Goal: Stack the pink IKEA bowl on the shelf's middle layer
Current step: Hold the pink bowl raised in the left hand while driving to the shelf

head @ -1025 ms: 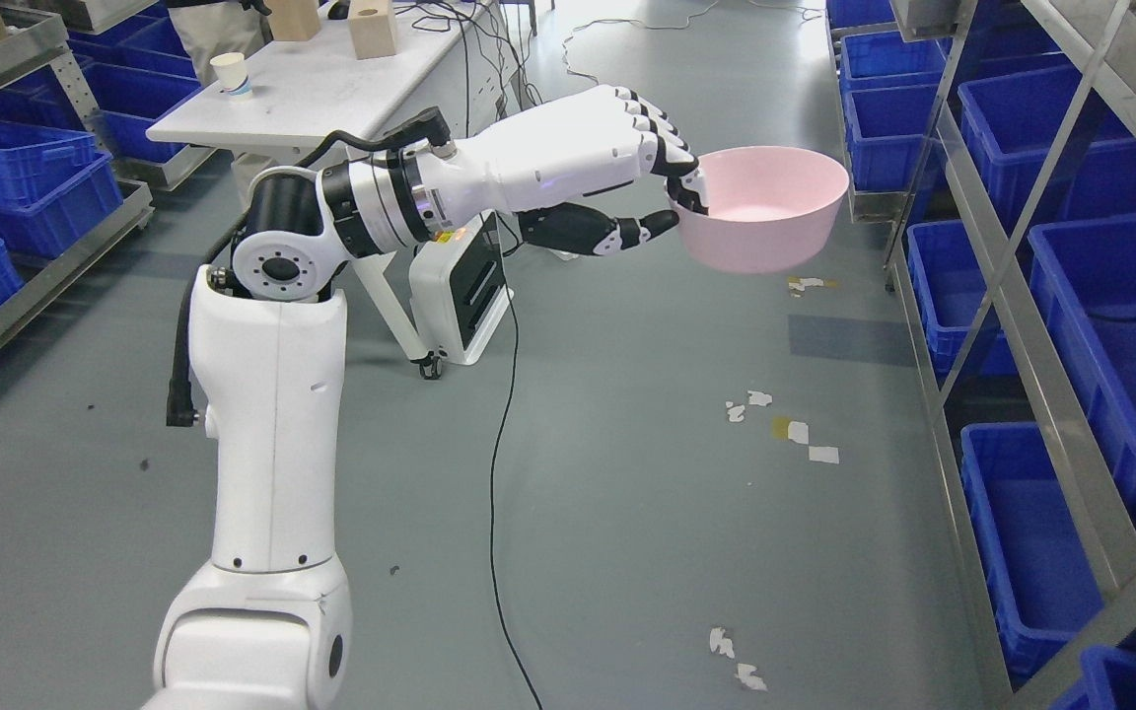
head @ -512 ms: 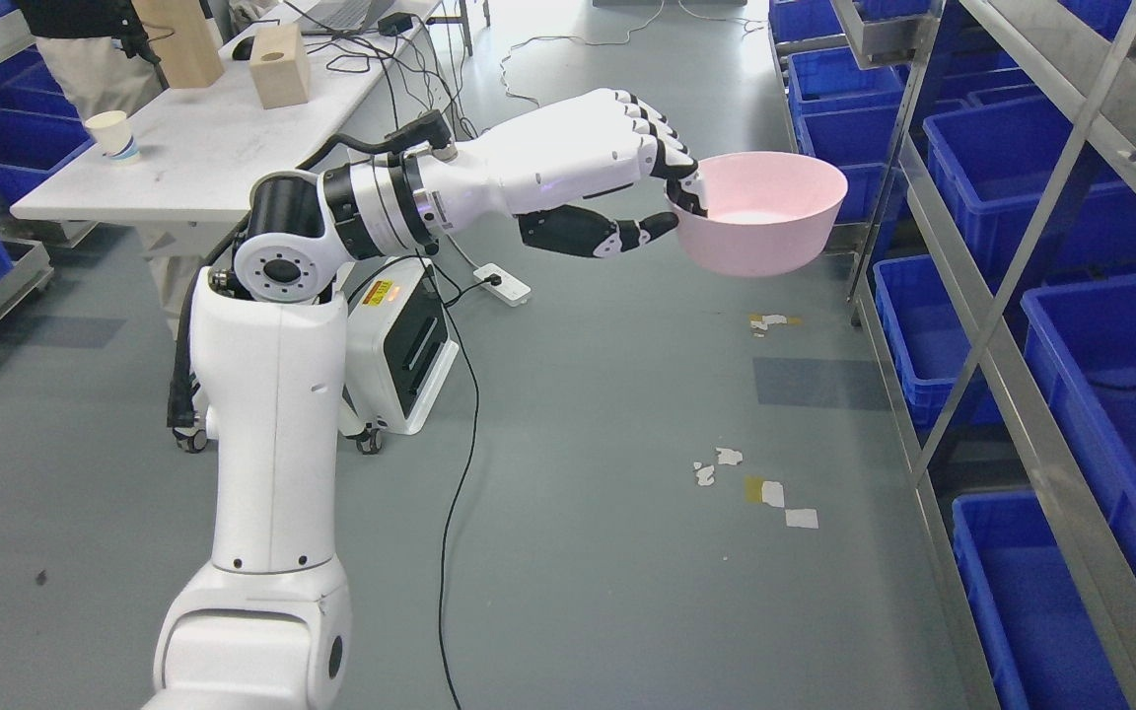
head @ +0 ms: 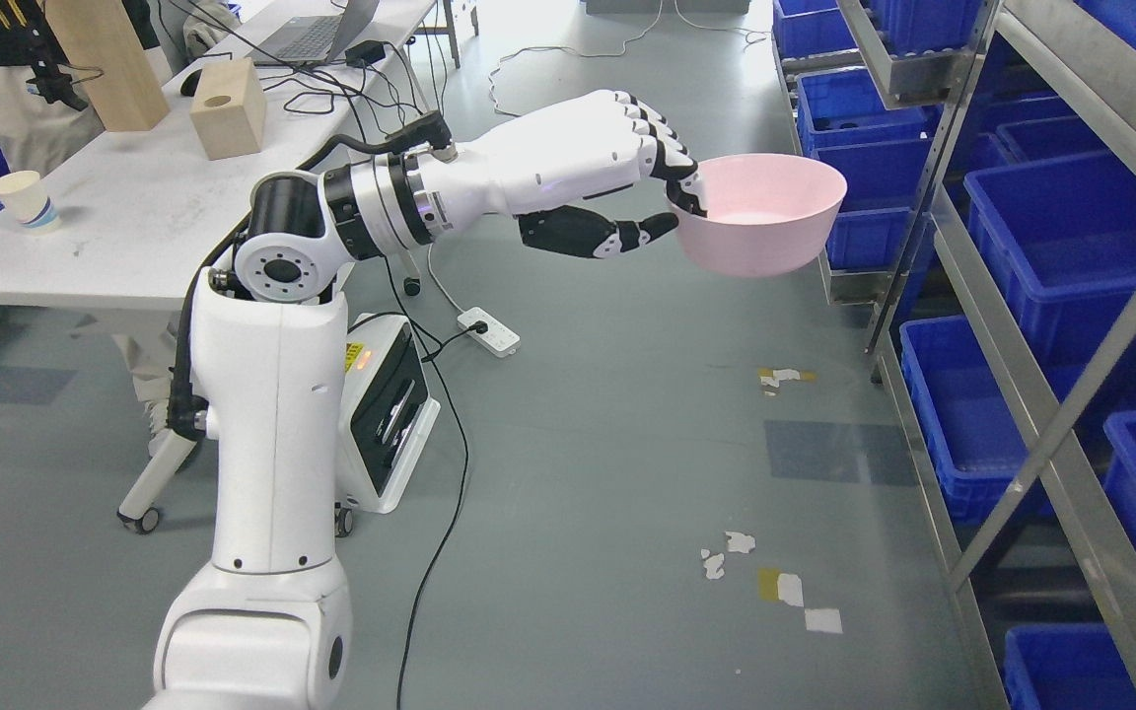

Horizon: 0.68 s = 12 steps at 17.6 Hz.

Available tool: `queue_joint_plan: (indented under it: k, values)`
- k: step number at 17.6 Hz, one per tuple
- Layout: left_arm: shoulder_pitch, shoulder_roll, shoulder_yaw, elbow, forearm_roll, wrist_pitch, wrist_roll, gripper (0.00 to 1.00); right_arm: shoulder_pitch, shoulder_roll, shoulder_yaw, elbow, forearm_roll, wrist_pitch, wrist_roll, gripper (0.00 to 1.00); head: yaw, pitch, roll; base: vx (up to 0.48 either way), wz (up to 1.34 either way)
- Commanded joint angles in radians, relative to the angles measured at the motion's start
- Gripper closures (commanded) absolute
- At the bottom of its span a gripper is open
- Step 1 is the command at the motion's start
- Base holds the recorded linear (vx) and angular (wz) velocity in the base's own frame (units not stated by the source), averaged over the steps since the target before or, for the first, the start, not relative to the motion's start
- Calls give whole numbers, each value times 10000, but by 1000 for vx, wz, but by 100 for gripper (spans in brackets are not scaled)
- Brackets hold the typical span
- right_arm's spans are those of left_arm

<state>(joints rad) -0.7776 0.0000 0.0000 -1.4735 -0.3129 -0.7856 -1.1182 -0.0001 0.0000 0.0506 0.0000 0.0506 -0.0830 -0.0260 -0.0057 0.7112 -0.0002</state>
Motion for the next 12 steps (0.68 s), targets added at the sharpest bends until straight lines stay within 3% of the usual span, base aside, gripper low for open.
queue_joint_plan:
  k: [1, 12]
  values:
    - [-1, 175, 368, 9, 15, 2, -1, 98, 215, -175, 0, -175, 0, 2, -1, 0, 0, 0, 0, 370, 6]
    - [-108, 175, 368, 9, 61, 2, 15, 99, 215, -175, 0, -175, 0, 2, -1, 0, 0, 0, 0, 340, 58]
